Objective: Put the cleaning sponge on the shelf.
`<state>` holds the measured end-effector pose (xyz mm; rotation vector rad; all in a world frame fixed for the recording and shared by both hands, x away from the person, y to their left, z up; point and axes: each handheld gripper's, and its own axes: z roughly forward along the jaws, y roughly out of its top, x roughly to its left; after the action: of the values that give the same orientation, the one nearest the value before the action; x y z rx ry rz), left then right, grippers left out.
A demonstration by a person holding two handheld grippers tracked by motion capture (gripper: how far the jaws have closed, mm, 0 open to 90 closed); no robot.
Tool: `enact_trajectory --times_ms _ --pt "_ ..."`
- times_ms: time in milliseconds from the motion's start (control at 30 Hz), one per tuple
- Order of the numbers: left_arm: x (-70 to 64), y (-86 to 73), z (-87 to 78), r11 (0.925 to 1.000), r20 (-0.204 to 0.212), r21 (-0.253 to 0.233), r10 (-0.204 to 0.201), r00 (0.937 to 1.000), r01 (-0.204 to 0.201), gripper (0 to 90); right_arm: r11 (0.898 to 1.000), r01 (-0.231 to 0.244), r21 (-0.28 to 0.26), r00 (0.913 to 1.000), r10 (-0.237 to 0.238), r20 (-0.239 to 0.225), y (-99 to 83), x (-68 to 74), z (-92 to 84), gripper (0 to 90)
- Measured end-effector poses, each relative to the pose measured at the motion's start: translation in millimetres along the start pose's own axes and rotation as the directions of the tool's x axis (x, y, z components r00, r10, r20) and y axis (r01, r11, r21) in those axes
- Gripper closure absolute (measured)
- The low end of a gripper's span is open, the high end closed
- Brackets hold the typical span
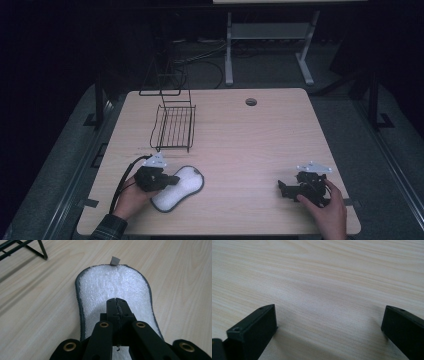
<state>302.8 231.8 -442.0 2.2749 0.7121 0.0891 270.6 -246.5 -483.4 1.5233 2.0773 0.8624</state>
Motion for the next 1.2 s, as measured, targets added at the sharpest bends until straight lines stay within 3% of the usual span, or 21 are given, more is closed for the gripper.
enact_trajectory --times_ms 100,200,400,567,700,1200 --pt "-2.9 -3.1 -8.3 0.9983 -0.005 -0.037 -0.046 0.9989 0.045 80.4 1.000 0.000 0.000 1.0000 0.000 0.000 0.0 0.0 0.0 0.0" --pt "-4.1 -5.1 -10.4 0.9938 -0.011 -0.053 -0.098 0.9951 0.097 64.8 1.000 0.000 0.000 1.0000 0.000 0.000 0.0 0.0 0.0 0.0" --pt "-6.6 -5.9 -7.3 0.9945 -0.035 -0.042 -0.098 0.9945 0.097 41.0 1.000 0.000 0.000 1.0000 0.000 0.000 0.0 0.0 0.0 0.0" --pt "-5.3 -6.6 -5.0 0.9966 -0.077 -0.038 -0.076 0.9941 0.074 20.4 1.000 0.000 0.000 1.0000 0.000 0.000 0.0 0.0 0.0 0.0" --pt "-3.7 -7.8 1.2 0.9971 -0.084 -0.026 -0.074 0.9937 0.072 14.7 1.000 0.000 0.000 1.0000 0.000 0.000 0.0 0.0 0.0 0.0" --pt "-3.9 -8.2 14.7 0.9984 -0.082 -0.003 -0.056 0.9950 0.056 12.9 1.000 0.000 0.000 1.0000 0.000 0.000 0.0 0.0 0.0 0.0"
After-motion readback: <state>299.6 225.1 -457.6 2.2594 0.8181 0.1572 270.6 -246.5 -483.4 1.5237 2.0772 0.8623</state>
